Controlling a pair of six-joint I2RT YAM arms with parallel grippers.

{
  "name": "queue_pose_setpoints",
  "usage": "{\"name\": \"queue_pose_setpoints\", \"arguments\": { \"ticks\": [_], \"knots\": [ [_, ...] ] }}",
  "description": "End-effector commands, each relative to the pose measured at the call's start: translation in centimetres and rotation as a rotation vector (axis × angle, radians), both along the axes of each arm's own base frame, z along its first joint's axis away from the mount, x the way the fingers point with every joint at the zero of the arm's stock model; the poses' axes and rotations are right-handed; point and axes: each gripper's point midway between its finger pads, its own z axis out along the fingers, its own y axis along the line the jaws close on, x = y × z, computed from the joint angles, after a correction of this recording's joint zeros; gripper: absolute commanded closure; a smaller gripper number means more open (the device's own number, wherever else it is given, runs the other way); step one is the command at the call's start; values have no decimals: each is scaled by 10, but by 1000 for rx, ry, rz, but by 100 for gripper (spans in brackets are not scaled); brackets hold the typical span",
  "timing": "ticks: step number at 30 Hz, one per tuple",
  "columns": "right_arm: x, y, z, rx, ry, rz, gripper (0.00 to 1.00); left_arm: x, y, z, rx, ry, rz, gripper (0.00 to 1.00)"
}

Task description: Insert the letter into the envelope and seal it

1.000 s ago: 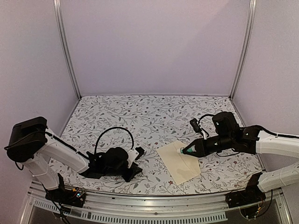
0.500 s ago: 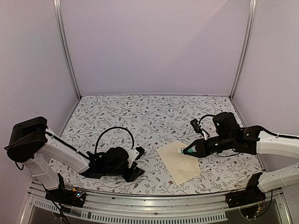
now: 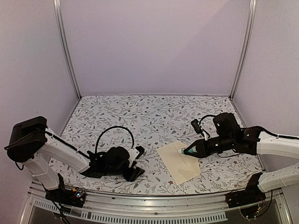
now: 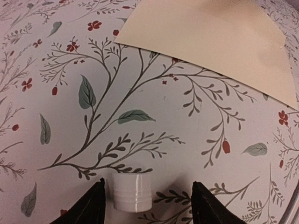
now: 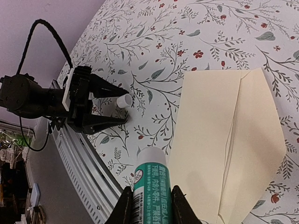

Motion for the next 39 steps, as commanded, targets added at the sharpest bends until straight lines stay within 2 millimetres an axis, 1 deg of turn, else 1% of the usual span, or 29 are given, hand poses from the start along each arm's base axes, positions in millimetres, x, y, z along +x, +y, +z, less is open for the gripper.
{"name": "queue_pose_setpoints", "arguments": {
  "ticks": [1,12,18,20,24,27,29,31,33,34,36,39],
  "knots": [
    [1,-5,1,-1,-17,-9,100,-5,17,-18,93,33,22,36],
    [2,-5,1,-4,-24,-12,100,1,17,-14,95,9,39,34],
    [3,-5,4,-3,-33,-13,100,3,12,-1,86,-23,15,31],
    [4,-5,5,-5,-36,-15,100,6,10,6,85,-50,6,28],
    [6,-3,8,-5,-47,-10,100,8,1,24,47,-91,-33,22],
    [8,-1,10,-5,-52,-6,100,7,-6,37,28,-124,-73,15],
    [10,-2,8,-16,-58,-15,100,8,-10,47,20,-156,-94,12],
    [14,-2,8,-24,-66,-26,100,9,-17,60,3,-197,-120,8],
    [15,-1,7,-27,-66,-28,100,9,-25,77,-34,-259,-169,1],
    [16,0,8,-24,-65,-26,100,10,-31,89,-71,-303,-188,0],
    [17,3,9,-17,-66,-19,100,9,-38,106,-111,-385,-244,0],
    [16,7,13,-6,-63,-6,100,5,-51,124,-147,-486,-337,0]
  ]
}}
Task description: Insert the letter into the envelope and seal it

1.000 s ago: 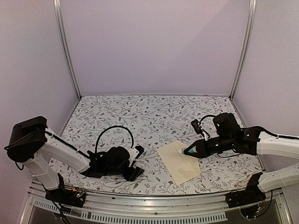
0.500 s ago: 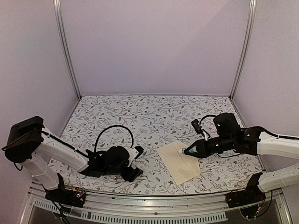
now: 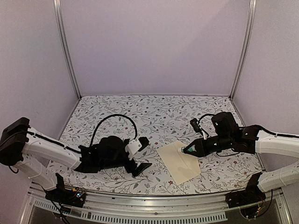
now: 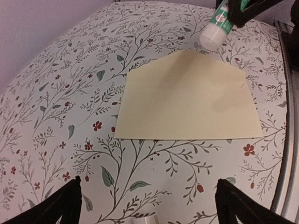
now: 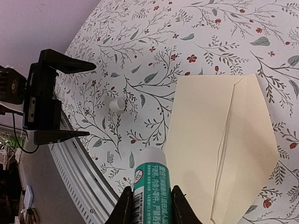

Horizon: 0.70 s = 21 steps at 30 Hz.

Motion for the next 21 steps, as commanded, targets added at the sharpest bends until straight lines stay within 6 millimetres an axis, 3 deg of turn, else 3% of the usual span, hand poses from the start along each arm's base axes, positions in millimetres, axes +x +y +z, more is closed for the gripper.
{"name": "queue_pose_setpoints", "arguments": {
  "ticks": [1,4,10,21],
  "knots": [
    [8,9,17,32,-32,11,100,-8,-30,45,-94,-216,-190,0],
    [5,16,20,42,-23,35,100,-15,-44,48,-104,-287,-289,1],
    [-7,34,23,56,5,103,100,-28,-72,50,-121,-358,-450,12],
    [-15,61,15,51,46,164,100,-27,-97,46,-151,-341,-483,23]
  ]
}}
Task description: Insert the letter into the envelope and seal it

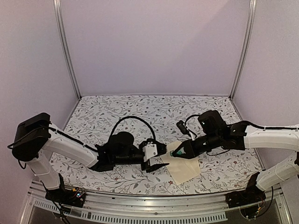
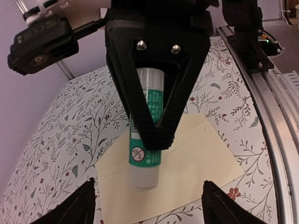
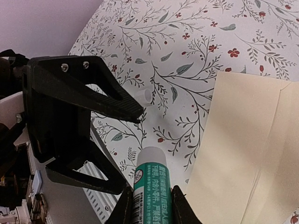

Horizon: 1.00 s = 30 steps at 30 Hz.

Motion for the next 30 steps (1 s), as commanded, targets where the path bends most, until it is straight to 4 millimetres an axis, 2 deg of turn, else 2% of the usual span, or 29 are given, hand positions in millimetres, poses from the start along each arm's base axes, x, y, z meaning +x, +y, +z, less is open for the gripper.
{"name": "queue_pose_setpoints", "arguments": {
  "ticks": [1,8,11,15,17,18,19,20,22,23,26,30],
  "knots": [
    [-1,21,13,40,-9,38,100,-8,-15,8,-44,-10,-47,25],
    [-2,31,20,69,5,60,100,-8,-25,5,-31,-6,-54,50],
    [-4,33,19,73,21,69,100,-7,-28,10,-41,-6,-49,70],
    [-4,35,21,82,27,68,100,-5,-32,7,-25,-11,-31,84],
    [-5,36,24,94,29,70,100,-5,-32,8,-26,-16,-26,96],
    [-5,36,25,101,30,71,100,-6,-31,9,-28,-16,-26,100],
    [-6,37,27,108,30,75,100,-8,-31,11,-33,-16,-29,100],
    [-6,37,28,114,31,77,93,-8,-30,13,-38,-18,-30,100],
    [-5,37,31,116,26,75,64,-10,-28,15,-48,-14,-33,100],
    [-4,37,33,114,18,73,54,-11,-27,16,-49,-10,-32,100],
    [0,34,46,116,-30,60,42,-11,-25,21,-61,4,-30,100],
    [-2,30,77,183,-117,74,39,-10,-18,30,-93,67,-57,100]
  ]
}}
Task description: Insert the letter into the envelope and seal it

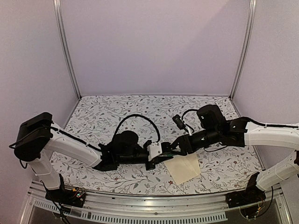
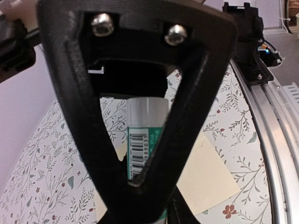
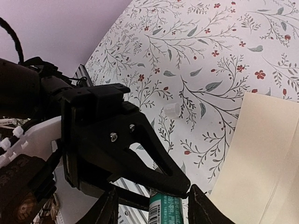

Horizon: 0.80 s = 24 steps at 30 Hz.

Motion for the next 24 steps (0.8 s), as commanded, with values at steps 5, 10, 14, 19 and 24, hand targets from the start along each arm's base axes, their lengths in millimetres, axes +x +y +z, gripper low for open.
{"name": "queue_pose_setpoints", "arguments": {
  "ticks": [5,10,14,19,24],
  "knots": [
    [8,-5,64,115,-178,-29,41,1,14,36,-107,149,-63,100],
    [4,-6,75,168,-208,-20,48,9,21,49,-150,200,-53,100],
    [5,-4,79,177,-216,-15,51,11,22,50,-149,220,-44,100],
    [8,-2,76,161,-220,-20,63,12,23,50,-150,222,-40,100],
    [10,-3,73,148,-219,-27,79,14,24,50,-153,227,-33,100]
  ]
}}
